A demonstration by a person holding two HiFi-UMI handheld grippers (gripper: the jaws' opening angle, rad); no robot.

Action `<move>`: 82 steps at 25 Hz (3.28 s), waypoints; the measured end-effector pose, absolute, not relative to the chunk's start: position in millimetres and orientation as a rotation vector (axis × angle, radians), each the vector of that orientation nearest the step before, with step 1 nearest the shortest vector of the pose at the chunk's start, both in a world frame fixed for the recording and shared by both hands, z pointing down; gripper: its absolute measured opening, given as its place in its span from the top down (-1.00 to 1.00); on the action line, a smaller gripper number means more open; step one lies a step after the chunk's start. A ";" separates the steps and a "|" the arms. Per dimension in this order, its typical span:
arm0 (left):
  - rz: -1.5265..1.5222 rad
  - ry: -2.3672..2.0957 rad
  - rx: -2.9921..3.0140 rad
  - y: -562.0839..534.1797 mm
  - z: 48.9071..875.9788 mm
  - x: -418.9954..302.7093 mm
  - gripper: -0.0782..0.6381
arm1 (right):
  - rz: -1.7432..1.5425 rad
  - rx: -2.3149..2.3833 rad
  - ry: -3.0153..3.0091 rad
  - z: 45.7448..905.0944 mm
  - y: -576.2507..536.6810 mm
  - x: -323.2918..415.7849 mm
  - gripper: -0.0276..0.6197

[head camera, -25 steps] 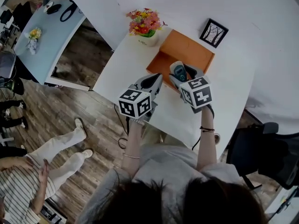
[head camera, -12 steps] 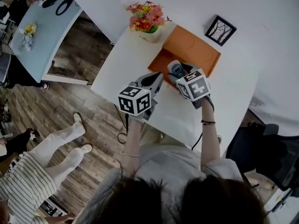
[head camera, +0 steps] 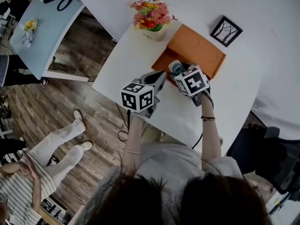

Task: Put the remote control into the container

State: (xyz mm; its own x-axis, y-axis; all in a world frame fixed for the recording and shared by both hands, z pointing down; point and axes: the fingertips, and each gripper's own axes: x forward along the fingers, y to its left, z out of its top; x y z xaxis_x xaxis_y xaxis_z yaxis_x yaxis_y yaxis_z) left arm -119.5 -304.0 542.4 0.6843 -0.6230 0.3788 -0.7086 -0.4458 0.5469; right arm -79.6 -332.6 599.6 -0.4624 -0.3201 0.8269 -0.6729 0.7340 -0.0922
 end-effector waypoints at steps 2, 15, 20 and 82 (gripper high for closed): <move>0.157 -1.012 2.190 -302.7 543.4 -120.1 0.77 | 0.525 0.745 -2.058 604.3 -332.6 -79.9 0.04; 0.148 -1.035 2.182 -298.3 539.5 -130.8 0.77 | 0.494 0.717 -1.948 628.2 -335.0 -80.6 0.04; 0.140 -1.056 2.172 -296.6 538.9 -137.0 0.77 | 0.495 0.721 -1.941 628.3 -335.5 -80.9 0.04; 0.074 -1.056 2.432 -257.9 463.6 -90.1 0.77 | 0.452 1.052 -2.488 473.5 -290.0 -64.4 0.78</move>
